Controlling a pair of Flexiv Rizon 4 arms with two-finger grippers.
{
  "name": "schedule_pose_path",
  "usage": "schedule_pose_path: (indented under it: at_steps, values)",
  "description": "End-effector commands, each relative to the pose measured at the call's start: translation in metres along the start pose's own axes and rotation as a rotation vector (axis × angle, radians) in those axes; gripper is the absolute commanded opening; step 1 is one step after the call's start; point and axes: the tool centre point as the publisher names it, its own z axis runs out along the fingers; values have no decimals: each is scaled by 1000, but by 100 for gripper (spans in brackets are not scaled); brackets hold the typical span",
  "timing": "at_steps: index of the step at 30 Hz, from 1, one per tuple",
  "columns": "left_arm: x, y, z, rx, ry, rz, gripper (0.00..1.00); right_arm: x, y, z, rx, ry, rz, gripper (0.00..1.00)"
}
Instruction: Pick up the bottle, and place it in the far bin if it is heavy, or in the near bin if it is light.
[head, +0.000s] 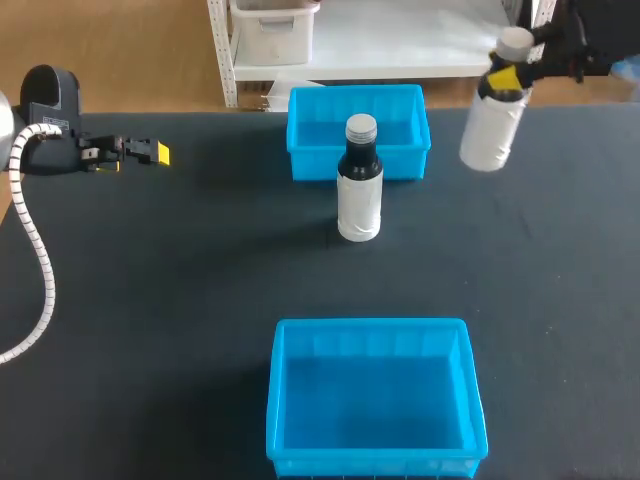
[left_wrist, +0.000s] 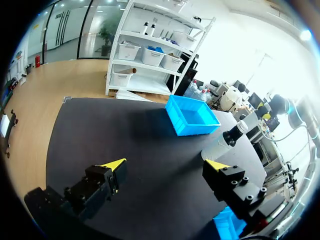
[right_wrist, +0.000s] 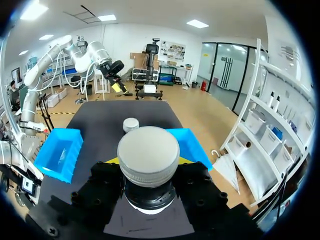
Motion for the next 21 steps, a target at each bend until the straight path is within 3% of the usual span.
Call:
schedule_pose_path:
  at_steps: [1, 9, 21]
  values:
    - [0, 0, 0, 0, 0, 0, 100, -17, -28, 20, -64, 10, 2, 0]
    - [0, 0, 0, 0, 0, 0, 100, -44, -50, 42, -82, 26, -10, 0]
    - [0, 0, 0, 0, 0, 0, 100, -59, -73, 84, -126, 23, -22, 0]
